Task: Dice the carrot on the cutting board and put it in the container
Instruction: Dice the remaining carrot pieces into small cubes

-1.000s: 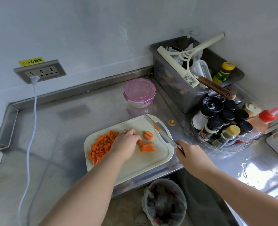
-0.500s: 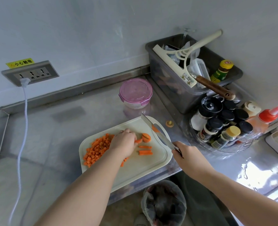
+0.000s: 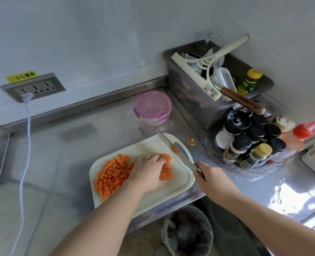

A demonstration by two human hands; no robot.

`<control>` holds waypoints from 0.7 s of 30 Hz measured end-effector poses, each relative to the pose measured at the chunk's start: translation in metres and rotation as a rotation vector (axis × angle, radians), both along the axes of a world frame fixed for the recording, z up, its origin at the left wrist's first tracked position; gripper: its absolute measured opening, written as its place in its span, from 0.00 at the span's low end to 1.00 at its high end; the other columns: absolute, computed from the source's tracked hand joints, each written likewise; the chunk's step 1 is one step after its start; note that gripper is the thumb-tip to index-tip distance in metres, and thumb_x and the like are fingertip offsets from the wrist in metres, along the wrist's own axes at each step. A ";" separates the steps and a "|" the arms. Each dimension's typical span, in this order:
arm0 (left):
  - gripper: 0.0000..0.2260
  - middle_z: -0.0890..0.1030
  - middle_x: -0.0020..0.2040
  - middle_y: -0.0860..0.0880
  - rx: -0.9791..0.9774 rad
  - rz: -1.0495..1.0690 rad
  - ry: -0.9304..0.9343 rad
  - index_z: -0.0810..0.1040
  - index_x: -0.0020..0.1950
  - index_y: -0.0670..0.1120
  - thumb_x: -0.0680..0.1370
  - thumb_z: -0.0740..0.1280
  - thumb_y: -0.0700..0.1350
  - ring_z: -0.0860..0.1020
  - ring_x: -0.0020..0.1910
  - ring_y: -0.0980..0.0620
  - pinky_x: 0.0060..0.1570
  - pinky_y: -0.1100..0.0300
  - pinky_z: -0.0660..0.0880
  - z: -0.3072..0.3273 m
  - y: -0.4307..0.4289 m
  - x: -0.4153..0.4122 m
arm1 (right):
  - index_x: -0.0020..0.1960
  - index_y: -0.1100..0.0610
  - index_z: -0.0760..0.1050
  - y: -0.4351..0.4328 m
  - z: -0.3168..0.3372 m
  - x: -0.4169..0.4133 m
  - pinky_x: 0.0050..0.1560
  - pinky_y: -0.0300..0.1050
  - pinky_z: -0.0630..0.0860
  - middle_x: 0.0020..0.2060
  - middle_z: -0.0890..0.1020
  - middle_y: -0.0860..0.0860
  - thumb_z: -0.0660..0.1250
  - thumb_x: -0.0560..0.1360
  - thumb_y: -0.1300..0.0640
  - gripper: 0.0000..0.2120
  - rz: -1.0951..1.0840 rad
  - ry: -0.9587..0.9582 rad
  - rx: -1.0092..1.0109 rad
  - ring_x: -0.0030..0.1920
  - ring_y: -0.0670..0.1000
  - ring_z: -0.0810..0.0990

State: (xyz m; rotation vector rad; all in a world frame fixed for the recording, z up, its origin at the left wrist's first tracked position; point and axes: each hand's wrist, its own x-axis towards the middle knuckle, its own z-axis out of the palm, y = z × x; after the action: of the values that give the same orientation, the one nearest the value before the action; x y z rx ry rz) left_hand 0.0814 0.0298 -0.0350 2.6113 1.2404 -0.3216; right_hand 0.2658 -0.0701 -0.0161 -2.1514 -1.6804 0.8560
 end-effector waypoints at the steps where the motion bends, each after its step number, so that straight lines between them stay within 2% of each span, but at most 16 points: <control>1: 0.23 0.70 0.65 0.52 0.009 0.009 -0.012 0.68 0.66 0.52 0.74 0.66 0.58 0.68 0.65 0.49 0.63 0.54 0.65 -0.002 -0.001 0.000 | 0.63 0.54 0.73 0.000 0.000 -0.001 0.33 0.36 0.67 0.38 0.78 0.47 0.57 0.82 0.54 0.13 0.004 0.001 -0.011 0.32 0.44 0.72; 3: 0.21 0.71 0.64 0.53 0.023 0.033 -0.055 0.70 0.65 0.52 0.75 0.65 0.58 0.69 0.64 0.50 0.62 0.55 0.66 -0.004 -0.002 0.002 | 0.63 0.53 0.73 -0.001 -0.001 -0.002 0.38 0.42 0.74 0.40 0.80 0.48 0.57 0.82 0.54 0.13 0.011 -0.007 -0.033 0.36 0.48 0.76; 5: 0.19 0.72 0.63 0.53 0.025 0.055 -0.080 0.71 0.64 0.52 0.75 0.65 0.56 0.70 0.63 0.50 0.62 0.56 0.66 -0.005 -0.002 0.004 | 0.63 0.53 0.73 -0.001 -0.001 -0.002 0.41 0.46 0.76 0.40 0.80 0.48 0.56 0.81 0.53 0.13 0.014 -0.020 -0.049 0.37 0.49 0.77; 10: 0.19 0.74 0.61 0.53 0.028 0.100 -0.066 0.72 0.62 0.51 0.73 0.65 0.56 0.71 0.62 0.51 0.61 0.56 0.66 -0.006 -0.004 0.007 | 0.61 0.52 0.73 -0.002 -0.001 -0.004 0.35 0.43 0.72 0.34 0.76 0.45 0.55 0.81 0.54 0.12 0.018 -0.021 -0.071 0.32 0.46 0.74; 17: 0.19 0.74 0.60 0.51 0.050 0.301 -0.076 0.72 0.61 0.49 0.75 0.64 0.57 0.74 0.59 0.49 0.58 0.54 0.68 -0.008 -0.016 0.000 | 0.62 0.53 0.72 -0.002 -0.010 -0.015 0.35 0.43 0.70 0.39 0.78 0.51 0.55 0.81 0.55 0.12 0.023 0.014 -0.131 0.34 0.50 0.74; 21: 0.20 0.72 0.62 0.50 0.003 0.356 -0.171 0.70 0.63 0.47 0.76 0.65 0.57 0.76 0.57 0.49 0.55 0.55 0.73 -0.004 -0.023 -0.001 | 0.64 0.52 0.72 0.000 -0.014 -0.023 0.44 0.47 0.79 0.43 0.80 0.51 0.55 0.82 0.54 0.13 0.039 0.020 -0.180 0.41 0.52 0.80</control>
State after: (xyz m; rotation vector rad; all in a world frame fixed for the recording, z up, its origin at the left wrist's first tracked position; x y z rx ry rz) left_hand 0.0803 0.0064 -0.0390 2.3006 1.6028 -0.0308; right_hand 0.2427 -0.0700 -0.0305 -2.2227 -1.6999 1.0742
